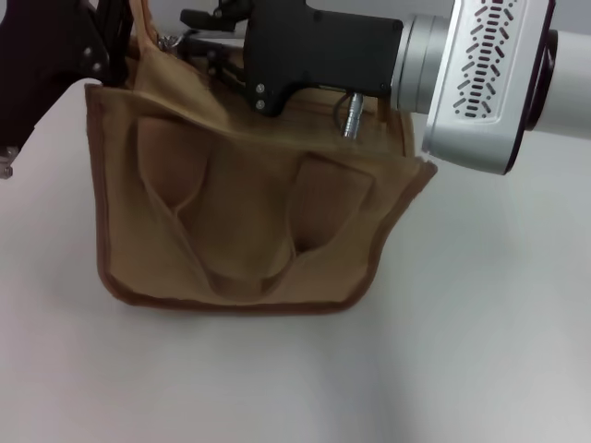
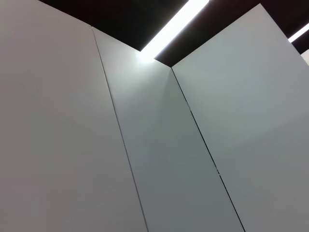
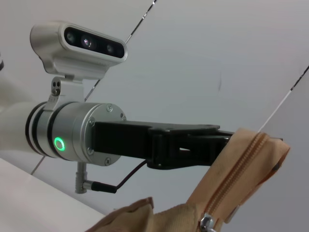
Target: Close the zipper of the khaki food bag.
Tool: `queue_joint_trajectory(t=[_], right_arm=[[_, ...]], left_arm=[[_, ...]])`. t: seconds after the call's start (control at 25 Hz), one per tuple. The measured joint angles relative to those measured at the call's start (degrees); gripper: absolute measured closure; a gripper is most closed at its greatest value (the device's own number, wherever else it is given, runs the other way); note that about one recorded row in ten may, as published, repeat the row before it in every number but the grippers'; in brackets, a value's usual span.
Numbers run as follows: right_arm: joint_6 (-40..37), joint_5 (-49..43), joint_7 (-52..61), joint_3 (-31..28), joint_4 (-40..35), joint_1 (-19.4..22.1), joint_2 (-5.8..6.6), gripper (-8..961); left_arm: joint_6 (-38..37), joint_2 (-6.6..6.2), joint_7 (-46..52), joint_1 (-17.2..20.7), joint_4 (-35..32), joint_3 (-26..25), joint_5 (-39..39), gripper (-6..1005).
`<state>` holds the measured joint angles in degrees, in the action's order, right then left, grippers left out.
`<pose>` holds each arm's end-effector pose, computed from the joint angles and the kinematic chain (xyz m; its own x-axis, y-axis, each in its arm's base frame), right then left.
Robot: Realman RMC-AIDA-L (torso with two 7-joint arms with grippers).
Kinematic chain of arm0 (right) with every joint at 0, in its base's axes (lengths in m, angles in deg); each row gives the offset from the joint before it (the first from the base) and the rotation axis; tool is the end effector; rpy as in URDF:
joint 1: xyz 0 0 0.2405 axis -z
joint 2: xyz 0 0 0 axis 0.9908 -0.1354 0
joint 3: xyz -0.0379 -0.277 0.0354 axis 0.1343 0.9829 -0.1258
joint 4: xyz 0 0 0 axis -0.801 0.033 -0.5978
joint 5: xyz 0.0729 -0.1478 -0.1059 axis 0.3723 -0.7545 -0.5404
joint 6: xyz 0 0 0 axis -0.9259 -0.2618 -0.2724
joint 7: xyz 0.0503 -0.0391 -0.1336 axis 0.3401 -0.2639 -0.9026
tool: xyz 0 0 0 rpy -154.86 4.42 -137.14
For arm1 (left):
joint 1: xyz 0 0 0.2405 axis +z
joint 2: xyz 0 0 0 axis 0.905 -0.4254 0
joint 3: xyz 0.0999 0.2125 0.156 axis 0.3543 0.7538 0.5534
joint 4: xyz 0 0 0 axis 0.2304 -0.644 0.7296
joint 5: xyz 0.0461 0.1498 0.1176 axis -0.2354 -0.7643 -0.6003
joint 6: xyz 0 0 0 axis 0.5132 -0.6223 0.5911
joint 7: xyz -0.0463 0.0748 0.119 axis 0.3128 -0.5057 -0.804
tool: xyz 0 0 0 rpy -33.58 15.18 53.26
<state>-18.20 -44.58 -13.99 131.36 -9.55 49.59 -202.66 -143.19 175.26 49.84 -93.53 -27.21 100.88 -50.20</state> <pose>0.0869 0.3614 -0.0664 0.7282 0.5741 -0.3743 0.3056 -0.7608 -0.5725 -0.2324 0.3177 0.0372 0.4399 -0.5437 0.7148 0.2651 -0.6818 -0.6818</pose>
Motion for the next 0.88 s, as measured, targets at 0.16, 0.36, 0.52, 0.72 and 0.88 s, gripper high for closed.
queue_joint_trajectory(t=[0.16,0.36,0.52,0.72,0.88], right_arm=[[-1.75,-0.01,0.19,-0.12,0.08,0.25,0.13,716],[-2.89,-0.10,0.46,-0.47,-0.02,0.80,0.18,891],[-2.83,-0.10,0.60,-0.50,-0.29,1.65,0.18,952],[-2.30,-0.11,0.61,-0.84,-0.64,3.39,0.14,952],[-2.21,-0.01,0.63,-1.74,-0.64,5.19,0.05,952]], left_arm=[[-0.17,-0.02,0.00,0.10,0.18,0.00,0.00,982],[-0.23,-0.04,0.00,0.13,0.30,0.00,-0.06,982],[-0.18,-0.04,0.00,0.25,0.35,-0.11,-0.04,982],[0.35,-0.04,-0.23,0.61,0.55,-0.70,-0.02,982],[0.68,-0.04,-0.47,1.23,1.11,-1.64,0.00,982]])
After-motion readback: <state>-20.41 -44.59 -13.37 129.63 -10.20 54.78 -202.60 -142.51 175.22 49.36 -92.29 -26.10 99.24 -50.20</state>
